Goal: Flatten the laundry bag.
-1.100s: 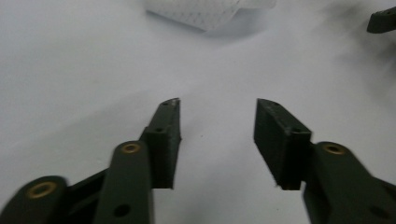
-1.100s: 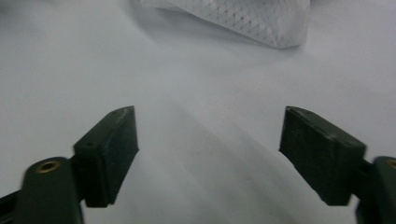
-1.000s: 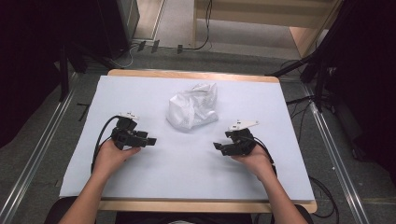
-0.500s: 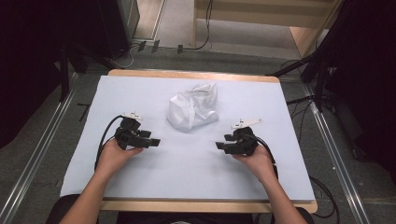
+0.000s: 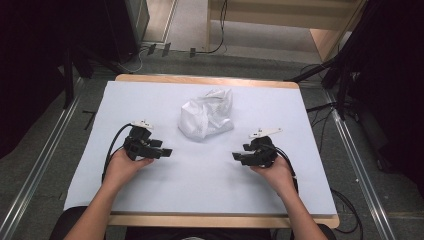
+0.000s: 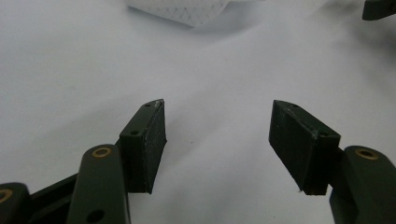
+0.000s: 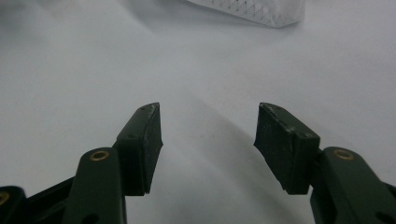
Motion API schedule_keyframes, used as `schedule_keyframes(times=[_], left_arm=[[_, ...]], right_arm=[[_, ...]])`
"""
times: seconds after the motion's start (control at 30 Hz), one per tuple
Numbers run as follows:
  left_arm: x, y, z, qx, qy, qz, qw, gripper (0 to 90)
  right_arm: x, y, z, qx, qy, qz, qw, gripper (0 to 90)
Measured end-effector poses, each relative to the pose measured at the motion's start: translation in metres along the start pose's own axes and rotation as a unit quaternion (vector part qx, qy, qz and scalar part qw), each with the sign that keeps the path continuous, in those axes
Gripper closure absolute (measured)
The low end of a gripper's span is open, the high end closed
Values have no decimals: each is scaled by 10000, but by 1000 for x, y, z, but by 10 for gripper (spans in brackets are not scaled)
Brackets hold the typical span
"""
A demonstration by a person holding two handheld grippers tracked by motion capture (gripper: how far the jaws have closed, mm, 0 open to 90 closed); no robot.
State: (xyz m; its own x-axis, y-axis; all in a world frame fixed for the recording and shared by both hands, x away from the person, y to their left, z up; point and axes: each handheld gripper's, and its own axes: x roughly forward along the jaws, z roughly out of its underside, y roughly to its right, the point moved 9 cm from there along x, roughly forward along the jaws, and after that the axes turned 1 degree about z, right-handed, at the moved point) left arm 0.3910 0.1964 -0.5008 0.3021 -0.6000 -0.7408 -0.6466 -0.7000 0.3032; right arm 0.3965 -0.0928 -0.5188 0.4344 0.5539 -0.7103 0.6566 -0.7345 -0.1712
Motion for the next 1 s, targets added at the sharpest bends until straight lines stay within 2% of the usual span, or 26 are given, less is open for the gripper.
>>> schedule_keyframes(times=[0.13,0.6,0.73,0.87,1.0], left_arm=[[-1,0,0,-34,15,25,10000,385],[-2,-1,-1,-2,40,-1,10000,386],[-2,-1,-1,-18,63,-2,10000,392],[-5,-1,-2,-10,100,0,9999,392],[-7,-3,-3,-22,138,13,9999,394]], right_arm=[[2,0,2,-33,-70,0,10000,408],[3,-1,-2,-41,11,1,10000,413],[0,0,-7,61,59,63,9999,431],[-3,-1,-10,133,87,18,9999,448],[-10,-2,-16,121,79,-13,9999,519]])
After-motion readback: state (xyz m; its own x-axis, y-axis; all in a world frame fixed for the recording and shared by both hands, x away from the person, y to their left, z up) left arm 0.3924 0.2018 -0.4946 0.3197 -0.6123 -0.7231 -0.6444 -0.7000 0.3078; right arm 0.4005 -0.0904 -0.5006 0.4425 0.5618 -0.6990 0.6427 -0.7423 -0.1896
